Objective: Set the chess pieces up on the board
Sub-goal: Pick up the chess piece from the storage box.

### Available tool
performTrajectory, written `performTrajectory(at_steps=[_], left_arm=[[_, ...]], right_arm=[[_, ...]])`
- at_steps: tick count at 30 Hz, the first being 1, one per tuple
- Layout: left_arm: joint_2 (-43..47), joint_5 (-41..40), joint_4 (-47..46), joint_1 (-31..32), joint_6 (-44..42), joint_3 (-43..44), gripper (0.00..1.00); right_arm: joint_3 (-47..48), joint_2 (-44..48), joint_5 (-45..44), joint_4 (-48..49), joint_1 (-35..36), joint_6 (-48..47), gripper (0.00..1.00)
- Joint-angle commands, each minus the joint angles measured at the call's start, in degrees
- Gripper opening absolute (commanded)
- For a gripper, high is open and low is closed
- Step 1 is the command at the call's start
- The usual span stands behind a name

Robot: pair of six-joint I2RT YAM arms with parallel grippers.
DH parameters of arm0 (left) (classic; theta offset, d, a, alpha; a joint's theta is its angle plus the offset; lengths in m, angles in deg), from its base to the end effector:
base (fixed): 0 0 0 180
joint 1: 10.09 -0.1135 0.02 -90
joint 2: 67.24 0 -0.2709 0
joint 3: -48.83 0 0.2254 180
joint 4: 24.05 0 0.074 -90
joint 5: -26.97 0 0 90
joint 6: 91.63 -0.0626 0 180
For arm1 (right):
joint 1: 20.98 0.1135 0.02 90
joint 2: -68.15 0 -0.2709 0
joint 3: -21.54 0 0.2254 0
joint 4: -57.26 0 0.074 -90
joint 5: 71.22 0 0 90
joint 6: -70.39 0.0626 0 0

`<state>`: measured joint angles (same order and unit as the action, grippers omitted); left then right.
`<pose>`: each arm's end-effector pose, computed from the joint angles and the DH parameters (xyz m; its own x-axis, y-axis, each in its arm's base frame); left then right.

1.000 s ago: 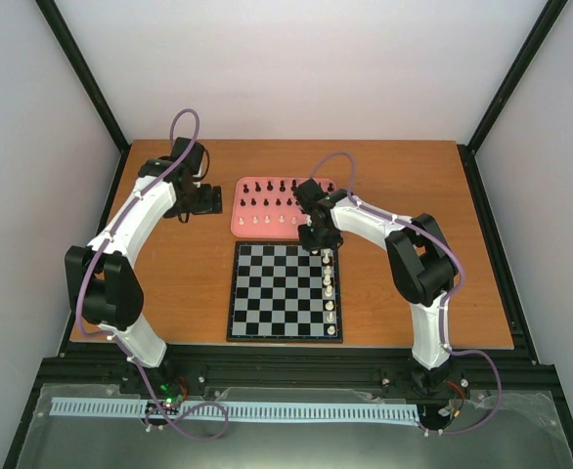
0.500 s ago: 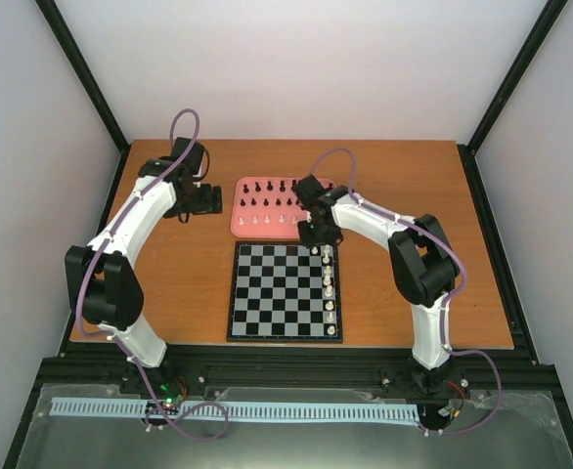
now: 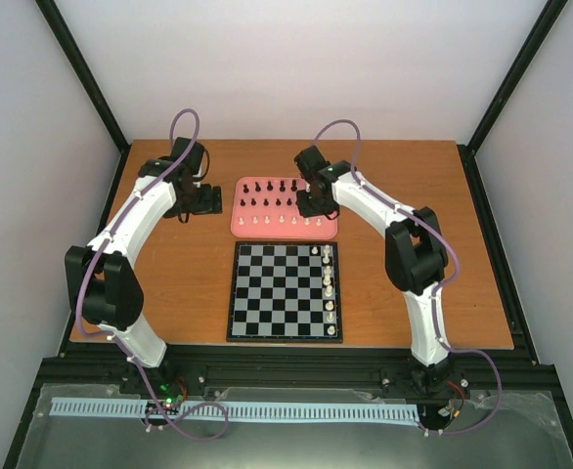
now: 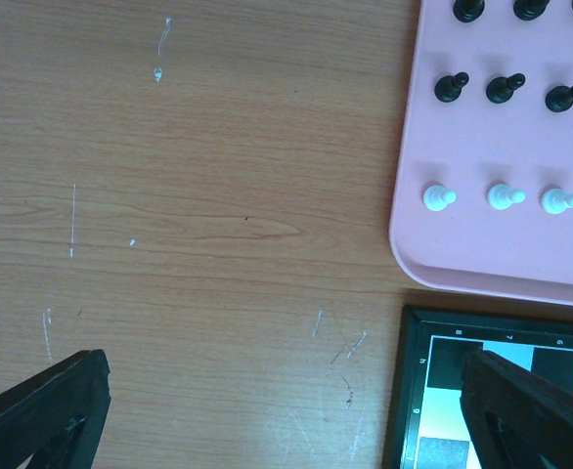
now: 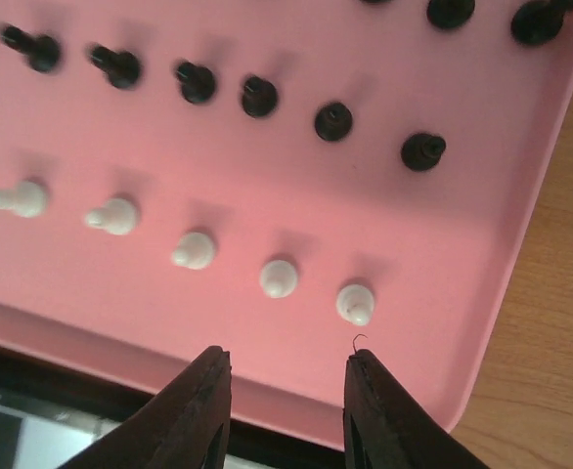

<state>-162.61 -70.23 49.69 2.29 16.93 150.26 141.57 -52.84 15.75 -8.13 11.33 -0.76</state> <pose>0.3154 -0.0612 0.2811 -0.9095 -0.1237 -0.3969 -0.1300 0.9914 -0.0110 0.3733 0.2322 0.2169 -0.8993 -0.1870 -0.3953 -0.2380 0.9676 0.0838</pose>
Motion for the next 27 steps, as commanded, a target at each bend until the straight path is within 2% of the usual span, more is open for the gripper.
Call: performTrajectory(at_steps=[1,27], left_arm=[[0.44,-0.44,0.23,0.27,-0.77,1.36,1.0],[-0.87,-0.45,0.5,0.25,-0.82,1.98,1.0]], right_arm=[[2.59,-4.89,-0.39,-3.02,-1.83,-0.64,0.38],[6.04,-11.95,2.08,-2.52,-4.32,-1.09,0.31]])
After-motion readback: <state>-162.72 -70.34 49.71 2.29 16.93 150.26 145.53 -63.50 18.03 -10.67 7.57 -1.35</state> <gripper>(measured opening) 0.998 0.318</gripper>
